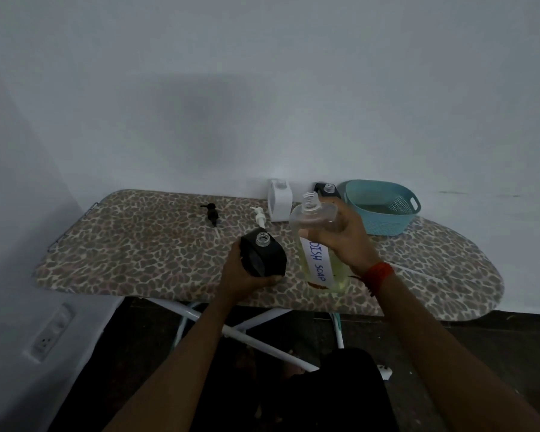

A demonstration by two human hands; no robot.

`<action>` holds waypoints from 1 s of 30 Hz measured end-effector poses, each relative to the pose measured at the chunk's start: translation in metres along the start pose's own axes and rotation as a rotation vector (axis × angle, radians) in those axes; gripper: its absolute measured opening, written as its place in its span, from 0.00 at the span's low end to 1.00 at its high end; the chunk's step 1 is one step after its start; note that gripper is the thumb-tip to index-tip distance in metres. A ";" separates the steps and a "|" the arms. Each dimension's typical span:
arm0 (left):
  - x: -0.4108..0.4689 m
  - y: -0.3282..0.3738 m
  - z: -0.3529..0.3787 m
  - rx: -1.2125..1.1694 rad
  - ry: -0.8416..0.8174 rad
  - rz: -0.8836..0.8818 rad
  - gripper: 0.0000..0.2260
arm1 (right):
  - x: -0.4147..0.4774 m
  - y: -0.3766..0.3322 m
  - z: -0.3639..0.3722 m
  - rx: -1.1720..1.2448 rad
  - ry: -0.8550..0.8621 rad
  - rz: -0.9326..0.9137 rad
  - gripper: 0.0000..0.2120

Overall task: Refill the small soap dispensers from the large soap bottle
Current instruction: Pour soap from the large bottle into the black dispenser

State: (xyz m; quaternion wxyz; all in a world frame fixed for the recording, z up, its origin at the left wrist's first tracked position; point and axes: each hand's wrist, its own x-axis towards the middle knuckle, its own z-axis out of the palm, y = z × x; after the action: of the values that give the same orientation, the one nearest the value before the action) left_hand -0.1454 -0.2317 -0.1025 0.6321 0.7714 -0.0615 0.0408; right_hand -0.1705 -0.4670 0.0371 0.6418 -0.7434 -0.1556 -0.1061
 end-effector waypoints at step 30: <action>0.000 -0.007 -0.008 0.075 0.027 0.112 0.48 | 0.083 0.036 0.006 -0.883 -0.642 0.092 0.35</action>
State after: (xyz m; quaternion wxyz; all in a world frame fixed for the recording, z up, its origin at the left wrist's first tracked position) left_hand -0.1440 -0.2229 -0.1075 0.6003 0.7892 -0.0944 0.0887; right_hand -0.0799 -0.4579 0.0325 0.1933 -0.9432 -0.2514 0.0990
